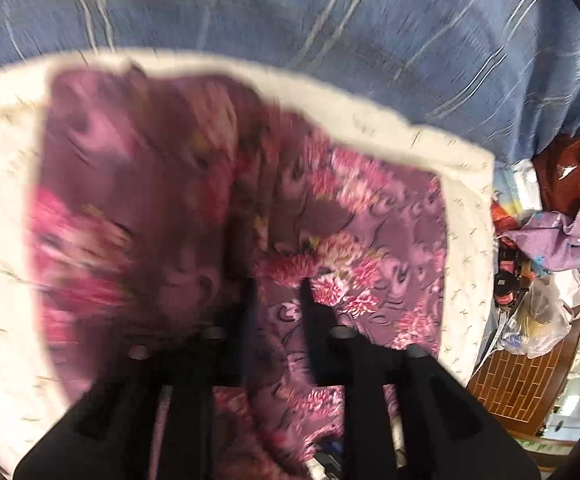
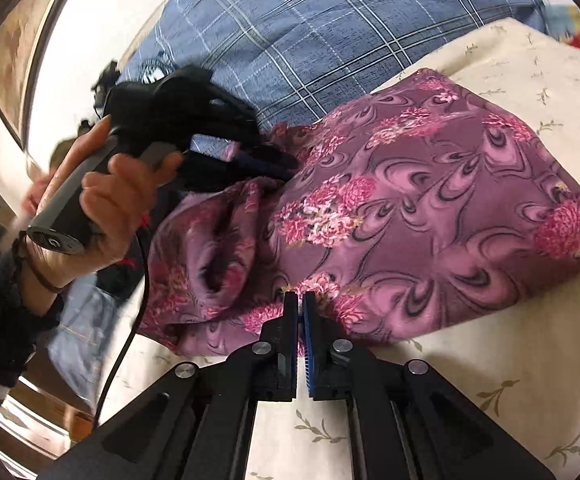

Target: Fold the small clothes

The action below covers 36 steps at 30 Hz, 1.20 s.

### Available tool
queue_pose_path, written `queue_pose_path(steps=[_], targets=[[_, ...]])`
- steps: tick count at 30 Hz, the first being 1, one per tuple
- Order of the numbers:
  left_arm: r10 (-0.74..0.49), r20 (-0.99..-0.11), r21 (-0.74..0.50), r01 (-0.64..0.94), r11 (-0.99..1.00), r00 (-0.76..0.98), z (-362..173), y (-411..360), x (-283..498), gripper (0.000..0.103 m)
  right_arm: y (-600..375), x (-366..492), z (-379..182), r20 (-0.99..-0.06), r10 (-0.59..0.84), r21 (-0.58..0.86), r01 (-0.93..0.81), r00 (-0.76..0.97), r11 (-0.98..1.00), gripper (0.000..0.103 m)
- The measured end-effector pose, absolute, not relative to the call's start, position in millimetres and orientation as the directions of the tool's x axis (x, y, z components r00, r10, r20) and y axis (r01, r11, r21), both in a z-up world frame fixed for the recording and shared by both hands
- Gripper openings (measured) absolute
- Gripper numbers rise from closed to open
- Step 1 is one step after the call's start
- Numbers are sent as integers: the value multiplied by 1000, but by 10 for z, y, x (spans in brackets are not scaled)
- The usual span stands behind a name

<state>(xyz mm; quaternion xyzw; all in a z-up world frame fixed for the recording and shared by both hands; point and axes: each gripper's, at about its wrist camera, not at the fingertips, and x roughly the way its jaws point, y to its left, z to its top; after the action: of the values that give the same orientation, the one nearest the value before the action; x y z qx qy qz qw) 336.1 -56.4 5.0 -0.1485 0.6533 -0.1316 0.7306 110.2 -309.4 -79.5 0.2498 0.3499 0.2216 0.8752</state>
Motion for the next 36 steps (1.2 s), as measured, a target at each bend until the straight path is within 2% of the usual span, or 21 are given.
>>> queue_pose_path(steps=[1, 2, 3, 4, 7, 11, 14, 16, 21, 24, 26, 28, 29, 33, 36], targets=[[-375, -917, -378, 5, 926, 135, 149, -534, 3363, 66, -3119, 1090, -768, -480, 577, 609, -222, 661, 762, 28], [-363, -919, -366, 11, 931, 157, 235, -507, 3366, 73, -3136, 1087, -750, -459, 592, 627, -231, 662, 744, 38], [-346, -923, -348, 18, 937, 171, 311, -490, 3370, 79, -3146, 1083, -729, -435, 607, 645, -240, 665, 726, 54], [-328, -929, -328, 26, 944, 170, 347, -494, 3372, 80, -3136, 1070, -694, -411, 618, 659, -250, 671, 710, 59], [-287, -953, -283, 48, 958, 95, 279, -575, 3362, 80, -3091, 1153, -645, -373, 652, 689, -274, 660, 671, 64], [-150, -988, -146, 93, 985, 36, 92, -796, 3348, 80, -2974, 1295, -632, -365, 698, 715, -294, 617, 634, 65], [-63, -998, -58, 144, 988, 32, 44, -912, 3341, 80, -2966, 1259, -571, -313, 729, 729, -339, 608, 595, 65], [-6, -1000, -4, 158, 987, 15, -22, -1005, 3353, 80, -2924, 1251, -550, -335, 724, 704, -351, 603, 617, 70], [171, -985, 164, 210, 964, -13, -241, -1175, 3316, 80, -2687, 1385, -583, -383, 748, 687, -375, 542, 623, 70], [236, -972, 229, 242, 943, -1, -331, -1219, 3255, 80, -2500, 1458, -633, -399, 747, 668, -389, 532, 634, 70], [241, -970, 241, 236, 941, 29, -301, -1173, 3214, 63, -2411, 1489, -663, -420, 729, 650, -383, 540, 657, 60], [194, -980, 197, 211, 958, 32, -233, -1068, 3171, 8, -2345, 1521, -693, -427, 731, 644, -388, 533, 659, 8], [134, -991, 135, 183, 974, 18, -200, -967, 3109, 5, -2326, 1527, -702, -427, 733, 645, -389, 529, 657, 6], [13, -996, 25, 138, 990, 89, 80, -813, 2980, 3, -2443, 1425, -602, -349, 750, 680, -399, 562, 615, 5], [-127, -984, -108, 144, 984, 127, 366, -935, 2883, 3, -2741, 1283, -451, -278, 733, 698, -394, 620, 598, 5]])
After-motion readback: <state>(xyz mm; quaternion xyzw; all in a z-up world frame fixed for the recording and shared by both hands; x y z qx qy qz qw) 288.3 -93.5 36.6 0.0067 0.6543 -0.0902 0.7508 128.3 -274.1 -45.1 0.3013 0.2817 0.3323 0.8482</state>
